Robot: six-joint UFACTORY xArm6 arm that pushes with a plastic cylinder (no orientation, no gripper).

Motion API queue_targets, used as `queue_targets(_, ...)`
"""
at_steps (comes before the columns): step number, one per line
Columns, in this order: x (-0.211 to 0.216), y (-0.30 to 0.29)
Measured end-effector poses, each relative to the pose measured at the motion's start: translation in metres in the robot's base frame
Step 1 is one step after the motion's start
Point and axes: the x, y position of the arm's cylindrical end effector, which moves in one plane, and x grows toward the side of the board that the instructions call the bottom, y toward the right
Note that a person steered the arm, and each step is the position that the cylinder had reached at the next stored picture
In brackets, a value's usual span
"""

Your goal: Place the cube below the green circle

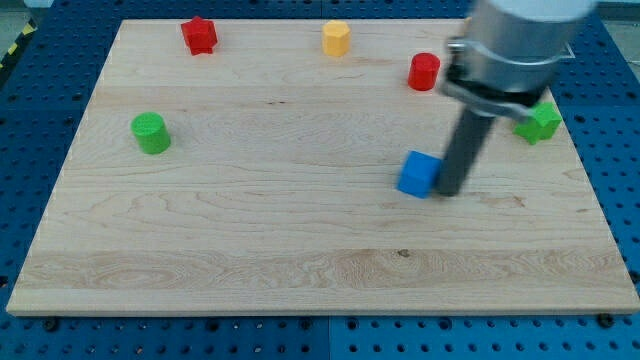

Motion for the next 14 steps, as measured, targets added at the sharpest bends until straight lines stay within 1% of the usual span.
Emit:
queue_targets(1,0.0,-0.074)
queue_targets(2,0.009,-0.049)
queue_targets(3,0.013,0.023)
queue_targets(4,-0.035,0.049)
queue_targets(5,-0.045,-0.001)
queue_targets(6,-0.01,-0.087)
queue_targets(7,0.014,-0.159)
queue_targets(8,0.001,-0.149)
queue_targets(9,-0.035,-0.12)
queue_targets(10,-0.06,-0.135)
queue_targets(11,-0.042,-0.185)
queue_targets(12,-0.002,-0.226)
queue_targets(13,0.012,-0.245)
queue_targets(14,-0.018,-0.222)
